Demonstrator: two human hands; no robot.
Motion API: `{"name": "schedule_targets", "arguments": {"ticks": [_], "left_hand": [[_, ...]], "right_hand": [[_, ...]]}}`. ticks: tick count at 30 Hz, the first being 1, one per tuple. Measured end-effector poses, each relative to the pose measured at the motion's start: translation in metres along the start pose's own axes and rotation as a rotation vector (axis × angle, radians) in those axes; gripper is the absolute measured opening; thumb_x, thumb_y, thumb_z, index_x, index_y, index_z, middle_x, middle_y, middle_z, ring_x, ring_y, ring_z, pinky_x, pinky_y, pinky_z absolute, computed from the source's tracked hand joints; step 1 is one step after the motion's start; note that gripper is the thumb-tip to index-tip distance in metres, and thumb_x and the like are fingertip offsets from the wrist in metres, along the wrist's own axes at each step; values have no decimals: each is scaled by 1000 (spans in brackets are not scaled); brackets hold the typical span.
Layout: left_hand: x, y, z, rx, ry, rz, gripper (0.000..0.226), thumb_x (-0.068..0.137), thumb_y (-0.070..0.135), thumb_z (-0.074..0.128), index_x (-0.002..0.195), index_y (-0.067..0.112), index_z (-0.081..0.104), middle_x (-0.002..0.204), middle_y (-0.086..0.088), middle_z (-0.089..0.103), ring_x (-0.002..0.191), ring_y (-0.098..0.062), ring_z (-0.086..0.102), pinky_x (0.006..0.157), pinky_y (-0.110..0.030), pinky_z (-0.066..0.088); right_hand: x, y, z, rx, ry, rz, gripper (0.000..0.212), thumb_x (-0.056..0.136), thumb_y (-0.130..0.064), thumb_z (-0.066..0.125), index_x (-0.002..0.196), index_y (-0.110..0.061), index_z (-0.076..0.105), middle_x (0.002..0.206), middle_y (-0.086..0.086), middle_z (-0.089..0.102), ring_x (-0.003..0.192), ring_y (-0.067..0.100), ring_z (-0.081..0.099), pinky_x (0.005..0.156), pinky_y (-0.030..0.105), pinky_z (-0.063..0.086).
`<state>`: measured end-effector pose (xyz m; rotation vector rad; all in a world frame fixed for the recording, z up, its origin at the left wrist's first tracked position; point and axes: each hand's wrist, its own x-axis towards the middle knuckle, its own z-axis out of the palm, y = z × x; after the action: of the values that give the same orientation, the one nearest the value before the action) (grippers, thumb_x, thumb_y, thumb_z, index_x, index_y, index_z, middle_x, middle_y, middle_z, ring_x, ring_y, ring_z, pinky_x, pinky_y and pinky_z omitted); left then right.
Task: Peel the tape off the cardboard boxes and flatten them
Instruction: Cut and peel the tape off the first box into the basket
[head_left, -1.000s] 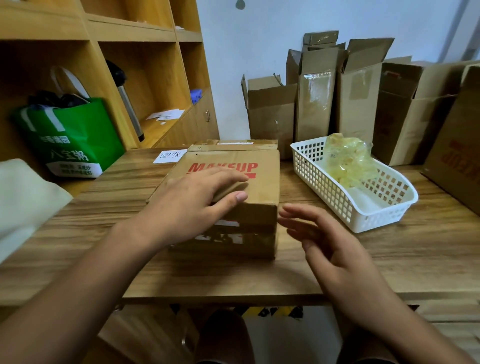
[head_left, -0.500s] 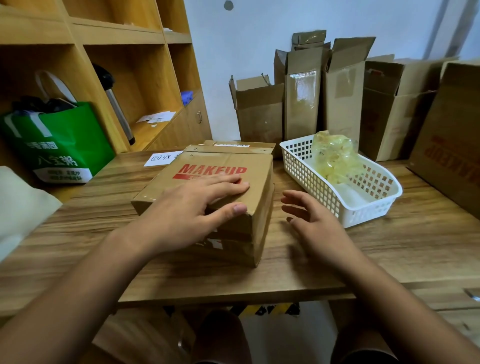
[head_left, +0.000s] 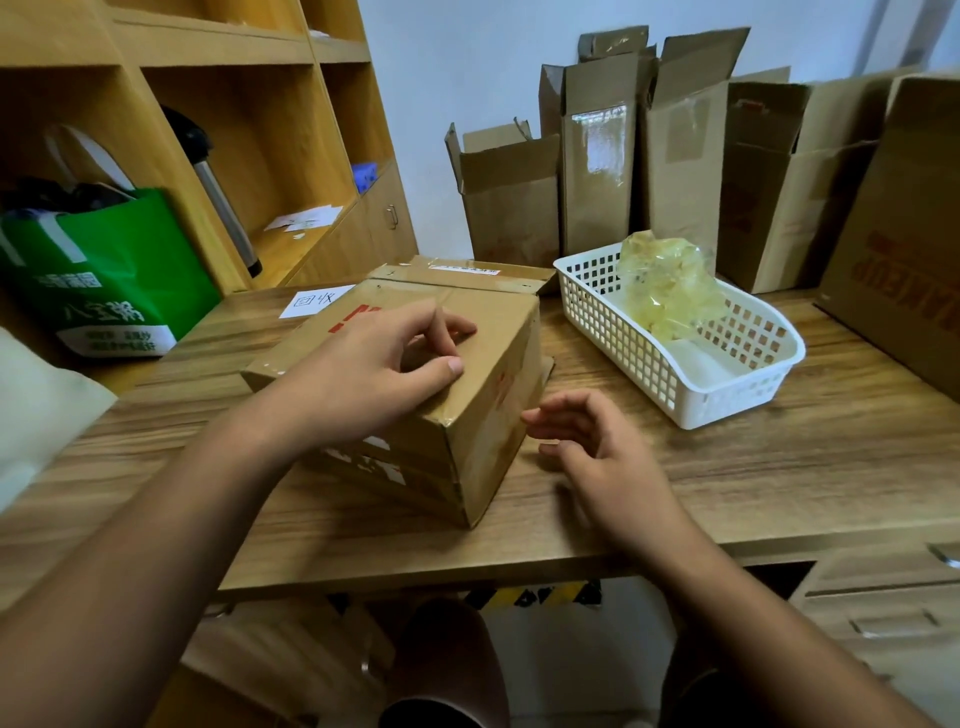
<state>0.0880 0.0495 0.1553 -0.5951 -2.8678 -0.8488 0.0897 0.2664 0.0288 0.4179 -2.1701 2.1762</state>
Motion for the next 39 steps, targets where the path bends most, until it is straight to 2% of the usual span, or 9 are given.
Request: {"name": "schedule_targets", "arguments": {"ticks": [2, 5, 8, 12, 18, 22, 29, 33, 39], "left_hand": [[3, 0, 1, -14, -13, -7, 7, 98, 25, 59, 100, 31, 60, 136, 23, 57, 128, 5, 49, 111, -30, 43], [2, -4, 4, 55, -82, 6, 33, 100, 43, 44, 131, 50, 51, 147, 37, 40, 136, 8, 39, 113, -36, 38], [0, -8, 5, 136, -102, 49, 46, 97, 52, 36, 142, 60, 39, 150, 40, 35, 142, 11, 28, 118, -39, 31], [-1, -8, 6, 167, -88, 80, 46, 98, 53, 35, 143, 60, 40, 149, 43, 32, 141, 20, 20, 117, -28, 24], [0, -11, 8, 168, -83, 102, 47, 97, 57, 35, 144, 59, 41, 150, 42, 32, 143, 15, 22, 120, -36, 26], [0, -10, 9, 172, -62, 99, 46, 97, 53, 37, 142, 56, 44, 148, 43, 34, 141, 17, 23, 117, -29, 27], [0, -10, 11, 182, -42, 101, 46, 97, 52, 38, 142, 55, 45, 147, 44, 35, 139, 19, 24, 108, -21, 27], [0, -10, 11, 188, -38, 96, 46, 97, 53, 39, 142, 55, 46, 146, 44, 35, 139, 19, 25, 109, -24, 28], [0, -11, 11, 198, -42, 97, 45, 97, 53, 38, 141, 57, 44, 146, 46, 33, 138, 22, 23, 105, -20, 28]], "right_hand": [[1, 1, 0, -5, 8, -14, 38, 94, 15, 45, 109, -18, 56, 112, 2, 71, 107, 9, 68, 89, 24, 54], [7, 1, -2, -1, 27, -5, 38, 95, 15, 44, 110, -17, 56, 114, 0, 70, 108, 8, 67, 87, 24, 54], [14, 2, -3, -17, 22, -16, 39, 94, 16, 43, 112, -16, 55, 117, -1, 69, 110, 7, 66, 90, 24, 54], [16, 3, -3, -61, 18, -56, 40, 94, 12, 46, 112, -23, 54, 119, -5, 68, 114, 3, 64, 93, 20, 52], [16, 5, -4, -94, 13, -102, 41, 95, 11, 45, 111, -26, 55, 121, -8, 67, 116, 3, 63, 95, 22, 52], [14, 6, -3, -114, 6, -119, 40, 96, 13, 43, 114, -20, 55, 121, -10, 67, 114, 1, 64, 96, 22, 52], [13, 8, -3, -151, 10, -115, 41, 97, 12, 41, 115, -21, 57, 119, -12, 68, 113, 0, 64, 104, 31, 50], [13, 9, -3, -156, 18, -119, 38, 97, 8, 44, 108, -25, 59, 112, -10, 71, 112, 4, 65, 103, 34, 51], [11, 8, -4, -120, 5, -114, 40, 97, 12, 44, 102, -23, 62, 107, -8, 74, 108, 5, 67, 99, 31, 53]]}}
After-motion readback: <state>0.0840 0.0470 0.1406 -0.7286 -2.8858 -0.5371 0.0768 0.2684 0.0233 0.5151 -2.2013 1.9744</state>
